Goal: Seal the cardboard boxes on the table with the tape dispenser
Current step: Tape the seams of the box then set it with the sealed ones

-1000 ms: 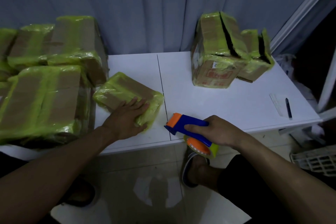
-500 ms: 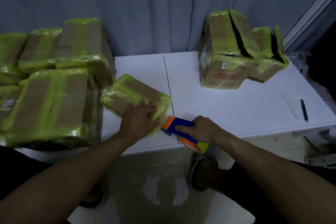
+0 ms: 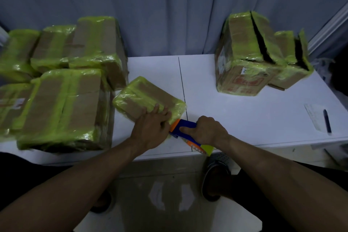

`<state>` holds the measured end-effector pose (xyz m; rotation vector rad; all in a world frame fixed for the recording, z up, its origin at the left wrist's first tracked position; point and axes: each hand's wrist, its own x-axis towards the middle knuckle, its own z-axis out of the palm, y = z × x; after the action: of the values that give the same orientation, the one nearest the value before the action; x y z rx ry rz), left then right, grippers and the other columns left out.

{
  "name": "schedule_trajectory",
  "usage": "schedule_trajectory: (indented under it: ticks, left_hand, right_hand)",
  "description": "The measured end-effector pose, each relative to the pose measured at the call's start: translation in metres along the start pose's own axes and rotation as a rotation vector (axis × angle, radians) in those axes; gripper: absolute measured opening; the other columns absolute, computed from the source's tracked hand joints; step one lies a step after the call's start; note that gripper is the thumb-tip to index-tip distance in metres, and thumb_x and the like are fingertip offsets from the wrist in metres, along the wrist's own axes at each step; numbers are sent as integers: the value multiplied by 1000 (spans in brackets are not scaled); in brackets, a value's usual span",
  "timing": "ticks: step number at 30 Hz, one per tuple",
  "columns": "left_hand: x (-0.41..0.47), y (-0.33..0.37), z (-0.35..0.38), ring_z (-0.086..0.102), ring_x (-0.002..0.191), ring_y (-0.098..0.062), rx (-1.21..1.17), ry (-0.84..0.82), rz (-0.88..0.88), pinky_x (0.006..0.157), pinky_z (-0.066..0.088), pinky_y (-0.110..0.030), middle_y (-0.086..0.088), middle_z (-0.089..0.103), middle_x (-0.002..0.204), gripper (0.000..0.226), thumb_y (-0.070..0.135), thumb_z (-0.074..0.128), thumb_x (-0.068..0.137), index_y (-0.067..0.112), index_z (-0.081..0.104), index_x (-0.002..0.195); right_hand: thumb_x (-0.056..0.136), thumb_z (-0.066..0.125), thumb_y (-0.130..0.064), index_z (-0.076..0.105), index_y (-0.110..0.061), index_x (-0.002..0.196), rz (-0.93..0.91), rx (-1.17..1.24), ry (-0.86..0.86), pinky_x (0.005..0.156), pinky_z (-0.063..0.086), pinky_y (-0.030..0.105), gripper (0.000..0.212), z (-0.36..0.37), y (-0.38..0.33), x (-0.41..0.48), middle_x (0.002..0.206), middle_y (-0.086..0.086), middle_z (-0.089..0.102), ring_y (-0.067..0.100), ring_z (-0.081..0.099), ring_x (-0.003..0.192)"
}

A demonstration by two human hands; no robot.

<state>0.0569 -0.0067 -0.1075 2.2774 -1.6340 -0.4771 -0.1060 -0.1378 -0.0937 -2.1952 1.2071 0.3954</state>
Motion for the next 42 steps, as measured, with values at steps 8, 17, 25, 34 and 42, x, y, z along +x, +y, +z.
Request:
schedule_trajectory:
  ticks: [8, 17, 25, 34, 42]
  left_hand:
    - [0, -1, -5, 16, 151, -21, 112, -36, -5, 121, 11, -49, 8, 29, 160, 59, 55, 45, 98, 26, 41, 150]
    - [-23, 1, -2, 14, 151, -27, 151, 15, -8, 114, 19, -58, 8, 32, 159, 58, 32, 60, 93, 25, 43, 148]
    - [-70, -27, 4, -1, 147, -8, -4, -1, 109, 120, -9, -56, 15, 24, 159, 61, 14, 59, 95, 32, 39, 150]
    - [-123, -9, -27, 55, 123, -6, -580, 128, -242, 104, 43, -25, 12, 58, 135, 35, 29, 58, 100, 27, 60, 135]
    - [-137, 26, -48, 70, 90, -6, -1112, 144, -466, 76, 51, -26, 7, 75, 100, 21, 28, 55, 101, 20, 71, 110]
  right_hand:
    - [93, 51, -72, 41, -18, 71, -42, -236, 155, 67, 44, 32, 59, -3, -15, -28, 73, -3, 46, 21, 55, 74]
    - [85, 61, -75, 52, -16, 63, -26, -15, 127, 55, 41, 29, 64, -30, 24, -66, 61, 0, 57, 18, 59, 57]
    - [81, 64, -77, 72, -13, 76, -251, 126, 16, 61, 53, 33, 64, -13, 22, -118, 68, 2, 72, 11, 68, 60]
    - [87, 70, -59, 65, -25, 71, -330, 304, 19, 59, 46, 18, 39, 1, 17, -137, 65, -6, 67, 7, 63, 60]
    - [88, 78, -33, 65, -29, 74, -546, 558, -14, 61, 44, 20, 19, 2, 7, -128, 71, 1, 64, 13, 61, 63]
